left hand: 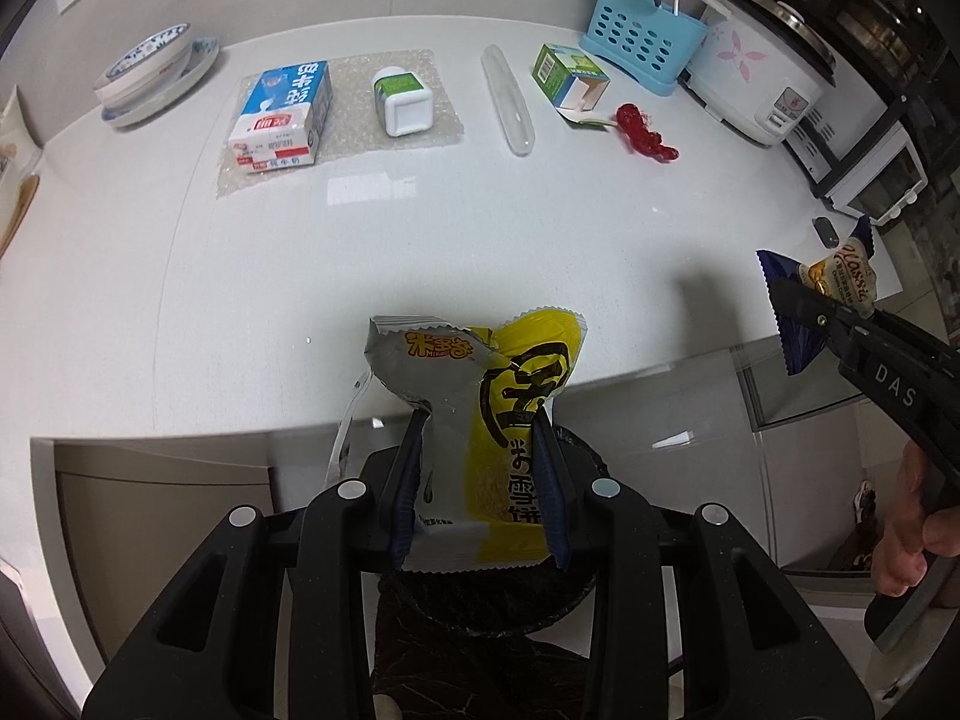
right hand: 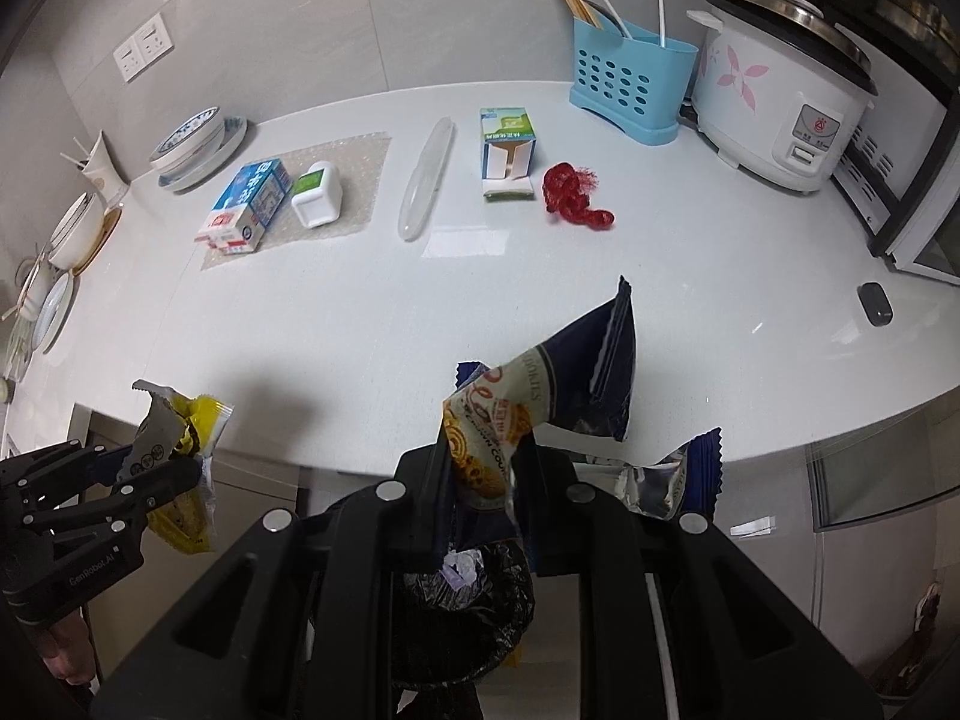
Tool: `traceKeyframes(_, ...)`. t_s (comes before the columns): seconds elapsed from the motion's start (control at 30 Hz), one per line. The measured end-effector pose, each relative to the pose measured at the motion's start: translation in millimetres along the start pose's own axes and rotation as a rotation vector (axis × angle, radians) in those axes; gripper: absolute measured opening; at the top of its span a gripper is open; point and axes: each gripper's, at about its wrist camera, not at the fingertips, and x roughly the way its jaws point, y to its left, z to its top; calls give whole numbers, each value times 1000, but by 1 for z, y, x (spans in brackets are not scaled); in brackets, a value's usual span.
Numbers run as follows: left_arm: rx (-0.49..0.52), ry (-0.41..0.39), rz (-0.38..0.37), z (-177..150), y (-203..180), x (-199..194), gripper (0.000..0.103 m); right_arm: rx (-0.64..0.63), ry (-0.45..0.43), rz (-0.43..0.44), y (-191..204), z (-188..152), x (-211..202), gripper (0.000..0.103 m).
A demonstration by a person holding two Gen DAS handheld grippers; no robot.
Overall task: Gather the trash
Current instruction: 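Carry the yellow bag and blue wrapper down over the trash bin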
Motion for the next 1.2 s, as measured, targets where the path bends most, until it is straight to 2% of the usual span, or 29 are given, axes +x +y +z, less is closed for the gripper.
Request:
traceKeyframes(0.2,-35,2,-23,-26,0,3,32,-19,18,29,5,-31,-5,16)
traceKeyframes(0.67,-73,63,-10,-81,-3,51,32,-62,88,66,15,-85,20,16)
traceKeyframes(1.07,-90,97,-4,-99,0,100,32,-119,125,61,21,-112,50,16)
traceKeyframes(1.2,-91,105,10,-100,-1,111,32,-103,148,60,17,-120,62,16)
